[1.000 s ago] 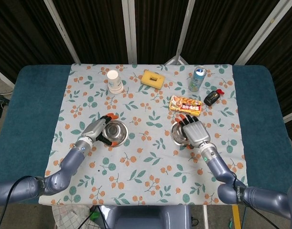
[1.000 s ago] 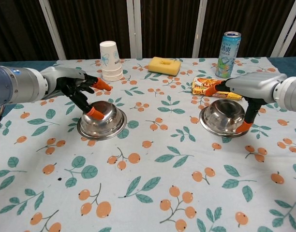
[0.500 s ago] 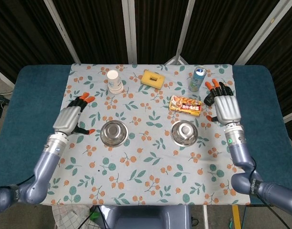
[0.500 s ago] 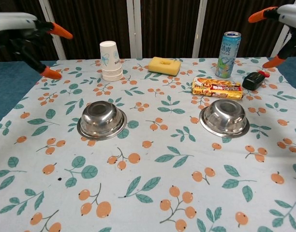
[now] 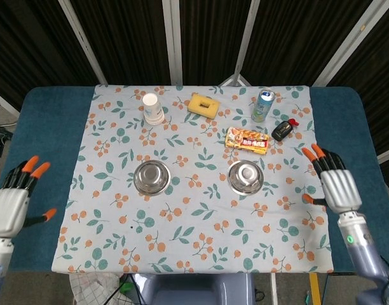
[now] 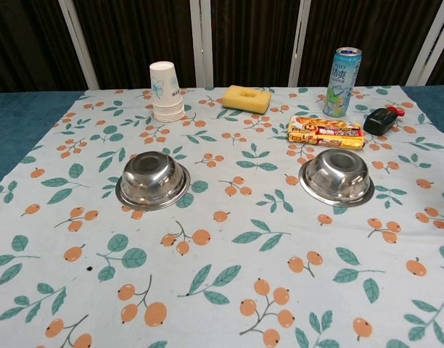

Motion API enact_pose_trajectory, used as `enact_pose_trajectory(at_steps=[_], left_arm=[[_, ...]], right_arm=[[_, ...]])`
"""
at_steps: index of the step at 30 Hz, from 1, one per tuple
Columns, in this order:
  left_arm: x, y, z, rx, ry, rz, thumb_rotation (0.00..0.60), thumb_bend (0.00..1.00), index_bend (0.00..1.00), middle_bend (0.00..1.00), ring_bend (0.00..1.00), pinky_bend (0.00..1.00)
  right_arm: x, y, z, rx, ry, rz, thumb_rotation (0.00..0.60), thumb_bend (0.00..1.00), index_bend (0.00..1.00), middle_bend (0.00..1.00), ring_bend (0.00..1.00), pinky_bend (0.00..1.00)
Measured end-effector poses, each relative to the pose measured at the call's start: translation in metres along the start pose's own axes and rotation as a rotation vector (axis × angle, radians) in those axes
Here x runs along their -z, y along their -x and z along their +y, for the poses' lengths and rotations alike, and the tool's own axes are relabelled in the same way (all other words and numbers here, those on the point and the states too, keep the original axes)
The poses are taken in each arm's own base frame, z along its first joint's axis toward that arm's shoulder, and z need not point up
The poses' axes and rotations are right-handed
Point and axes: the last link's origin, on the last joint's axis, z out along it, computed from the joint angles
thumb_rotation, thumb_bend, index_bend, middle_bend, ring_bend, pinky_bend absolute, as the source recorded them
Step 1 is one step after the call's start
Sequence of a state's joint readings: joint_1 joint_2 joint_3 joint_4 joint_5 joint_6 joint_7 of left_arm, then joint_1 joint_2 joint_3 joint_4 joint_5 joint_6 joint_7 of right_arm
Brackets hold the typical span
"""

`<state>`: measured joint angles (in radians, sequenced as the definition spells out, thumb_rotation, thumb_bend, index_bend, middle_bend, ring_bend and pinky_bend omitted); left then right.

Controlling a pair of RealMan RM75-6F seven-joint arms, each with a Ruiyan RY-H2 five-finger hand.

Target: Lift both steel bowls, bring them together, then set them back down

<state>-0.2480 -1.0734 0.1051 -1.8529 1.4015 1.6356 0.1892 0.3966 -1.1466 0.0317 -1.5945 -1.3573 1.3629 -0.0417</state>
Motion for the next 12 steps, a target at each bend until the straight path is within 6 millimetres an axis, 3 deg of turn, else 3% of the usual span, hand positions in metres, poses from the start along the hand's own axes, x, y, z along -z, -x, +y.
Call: enact_pose_trajectory(at_steps=[6, 12], left_arm=[[0.05, -0.003, -0.019, 0.031, -0.021, 0.027, 0.6, 0.0, 0.16, 0.0, 0.0, 0.11], [0.07, -0.001, -0.022, 0.045, -0.055, 0.006, 0.6, 0.0, 0.16, 0.0, 0.0, 0.11]], right_arm=[[0.062, -0.005, -0.002, 0.023, -0.027, 0.025, 0.6, 0.0, 0.14, 0.0, 0.02, 0.1], [0.101, -0.008, 0.0, 0.03, -0.005, 0.004, 0.6, 0.0, 0.14, 0.0, 0.02, 0.1]])
